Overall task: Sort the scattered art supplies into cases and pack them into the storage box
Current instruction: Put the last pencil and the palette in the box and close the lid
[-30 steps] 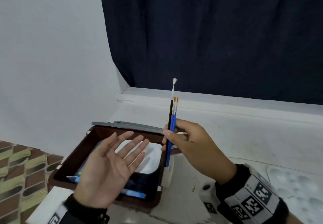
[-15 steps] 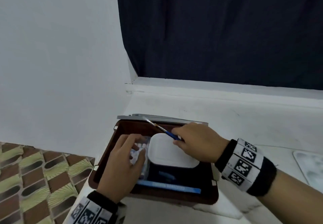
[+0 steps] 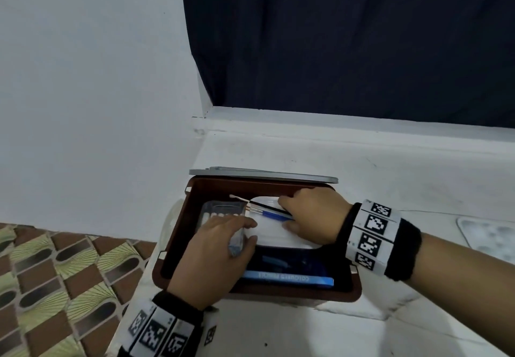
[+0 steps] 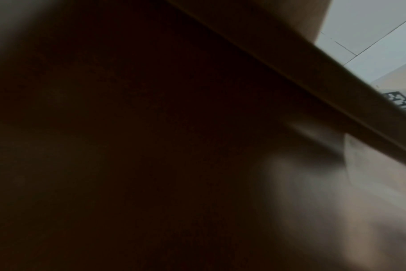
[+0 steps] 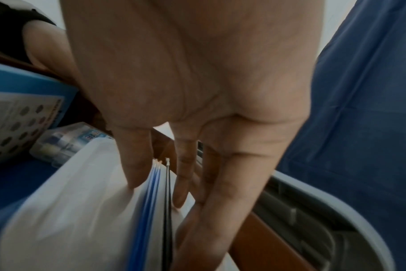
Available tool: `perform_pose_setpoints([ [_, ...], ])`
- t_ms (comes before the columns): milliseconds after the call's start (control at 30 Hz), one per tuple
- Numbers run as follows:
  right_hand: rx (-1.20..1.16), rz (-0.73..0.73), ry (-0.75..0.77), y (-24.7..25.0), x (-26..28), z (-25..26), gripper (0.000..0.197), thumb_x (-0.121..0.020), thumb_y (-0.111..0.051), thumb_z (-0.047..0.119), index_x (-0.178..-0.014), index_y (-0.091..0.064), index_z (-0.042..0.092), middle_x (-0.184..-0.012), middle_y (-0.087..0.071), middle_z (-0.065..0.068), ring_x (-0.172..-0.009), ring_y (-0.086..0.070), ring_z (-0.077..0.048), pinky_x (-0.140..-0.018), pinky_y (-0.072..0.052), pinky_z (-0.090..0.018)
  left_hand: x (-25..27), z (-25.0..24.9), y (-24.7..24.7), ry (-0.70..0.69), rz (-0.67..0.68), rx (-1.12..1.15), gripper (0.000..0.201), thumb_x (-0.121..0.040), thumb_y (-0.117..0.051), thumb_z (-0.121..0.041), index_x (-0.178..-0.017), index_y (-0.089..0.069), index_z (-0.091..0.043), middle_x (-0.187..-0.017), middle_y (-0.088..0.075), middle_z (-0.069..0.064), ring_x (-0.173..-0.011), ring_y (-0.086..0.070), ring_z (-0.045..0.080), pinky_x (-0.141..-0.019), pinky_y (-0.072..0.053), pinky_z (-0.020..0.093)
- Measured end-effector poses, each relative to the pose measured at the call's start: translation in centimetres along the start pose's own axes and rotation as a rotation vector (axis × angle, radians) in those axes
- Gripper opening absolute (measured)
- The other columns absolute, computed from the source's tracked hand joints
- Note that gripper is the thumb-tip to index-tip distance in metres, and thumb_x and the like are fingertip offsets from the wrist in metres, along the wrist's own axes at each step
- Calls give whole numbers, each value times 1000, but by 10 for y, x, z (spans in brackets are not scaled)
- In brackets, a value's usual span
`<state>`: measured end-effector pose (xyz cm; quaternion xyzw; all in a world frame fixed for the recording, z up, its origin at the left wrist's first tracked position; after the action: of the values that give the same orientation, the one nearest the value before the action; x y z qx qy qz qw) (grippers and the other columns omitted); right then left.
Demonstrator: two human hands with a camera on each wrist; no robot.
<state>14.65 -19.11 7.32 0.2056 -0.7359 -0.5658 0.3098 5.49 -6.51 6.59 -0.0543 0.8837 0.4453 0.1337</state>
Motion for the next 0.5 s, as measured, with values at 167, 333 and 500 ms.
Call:
perform_pose_setpoints([
  [167,-9,-52,-19,1,6,-3,36,-98,-44,47,-119,-52,19,-103,-62,-8,-89,-61,-30,-66,-42,-33,0,0,6,-9,-17,67,23,-92,-66,-34,-115,-67,-33,-111,-64,-22,-104,-55,-5,-88,-41,8],
  [333,-254,-241,-101,19,33,-25,29,-97,-46,49,-107,-55,24,-96,-60,4,-88,-57,-20,-66,-43,-33,1,-2,14,-44,-100,90,18,-90,-63,-33,-106,-69,-27,-103,-66,-20,-98,-60,-2,-87,-41,6],
  [500,-569,-568,-234,11,90,-72,12,-94,-53,37,-85,-55,29,-76,-60,10,-71,-57,-9,-63,-49,-36,-1,-36,0,-115,-83,30,18,-91,-60,-31,-106,-68,-27,-100,-66,-16,-94,-60,2,-86,-42,12],
])
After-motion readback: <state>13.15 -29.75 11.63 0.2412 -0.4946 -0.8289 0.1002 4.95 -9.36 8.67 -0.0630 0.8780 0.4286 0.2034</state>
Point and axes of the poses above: each hand's wrist, its own x-axis away from the middle knuckle, its own y-axis out of the back of the hand, z = x × y, the point moved 9 cm from there along -x, towards the middle knuckle
